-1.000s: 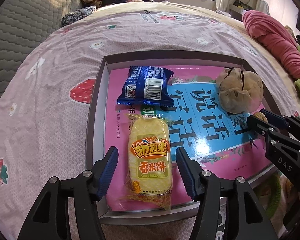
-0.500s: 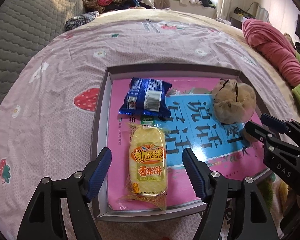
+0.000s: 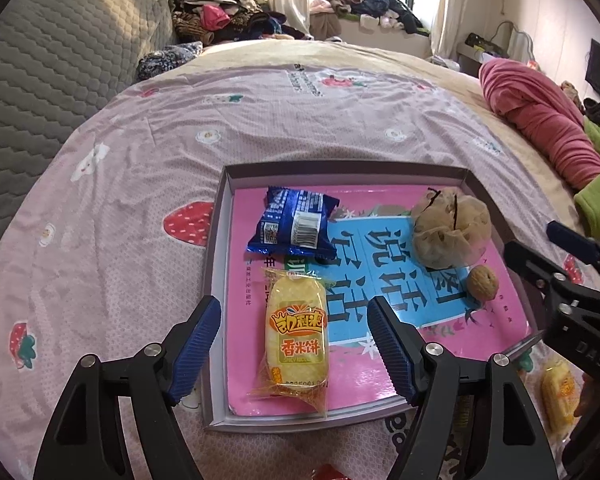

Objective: Organize objects
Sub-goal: 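Withdraw both open tools back from the tray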

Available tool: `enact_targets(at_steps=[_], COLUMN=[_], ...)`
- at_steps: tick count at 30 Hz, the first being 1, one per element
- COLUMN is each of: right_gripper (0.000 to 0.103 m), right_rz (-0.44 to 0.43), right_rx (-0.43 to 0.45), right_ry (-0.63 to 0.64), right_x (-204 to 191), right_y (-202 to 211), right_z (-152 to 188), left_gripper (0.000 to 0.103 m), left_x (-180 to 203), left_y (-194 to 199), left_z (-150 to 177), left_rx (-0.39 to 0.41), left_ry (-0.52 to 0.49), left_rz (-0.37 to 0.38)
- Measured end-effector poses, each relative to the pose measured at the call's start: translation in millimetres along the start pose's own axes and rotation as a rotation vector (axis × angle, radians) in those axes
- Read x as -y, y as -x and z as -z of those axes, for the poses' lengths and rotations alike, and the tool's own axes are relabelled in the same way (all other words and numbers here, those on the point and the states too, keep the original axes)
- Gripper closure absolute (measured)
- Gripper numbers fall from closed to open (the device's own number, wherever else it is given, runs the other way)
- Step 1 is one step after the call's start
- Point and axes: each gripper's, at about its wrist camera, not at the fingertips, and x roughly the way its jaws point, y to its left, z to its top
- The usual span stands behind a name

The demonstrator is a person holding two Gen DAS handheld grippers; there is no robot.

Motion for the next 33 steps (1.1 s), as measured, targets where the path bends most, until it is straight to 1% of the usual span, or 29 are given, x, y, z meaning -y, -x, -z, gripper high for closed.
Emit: enact_targets(at_steps=[1,3,7,11,13,15,19,22,29,33], right_gripper=[0.028,0.027,0.019,0.019,0.014,0.009,0.009,0.008,0.006,0.005], right_rz=[0.008,0.011,0.021,0.016,0.023,0.034,0.046,0.061,0.048,0.036], right_rx=[0.010,0.036,0.065,0.090,0.106,0.111,0.102,0.114,0.125,0.131], right_ry=[0.001,0.006,0.002,-0.004,-0.002,-0.002,0.006,0.010,0.017,0.004], right_x=[-1,-3,-6,-10,-12,-13,-13,-15,-25,-29], right_y=[6,18,40,62,76,87,111,131,172,193], right_z=[-2,-4,-6,-6,-4,0,7,11,25,35], left_gripper=[0.026,0.025,0.022,0.020,0.020,0.020,0.020,0.020,0.020,0.020], left_x=[0,0,0,2,2,2,1,2,8,11], left_y=[3,8,27,53,69,80,103,122,175,200], left_z=[0,-1,1,2,5,8,17,24,47,63], left_rx=[0.006,0.010,0.039,0.090,0.120,0.125,0.131,0.137,0.188,0.196], left_ry=[-0.002,-0.003,-0.001,-0.001,0.002,0.004,0.016,0.015,-0.005,-0.023], left_rz=[-0.001,-0.004,-0.003,-0.019,-0.015,-0.010,-0.015,-0.022,-0.045,-0.062])
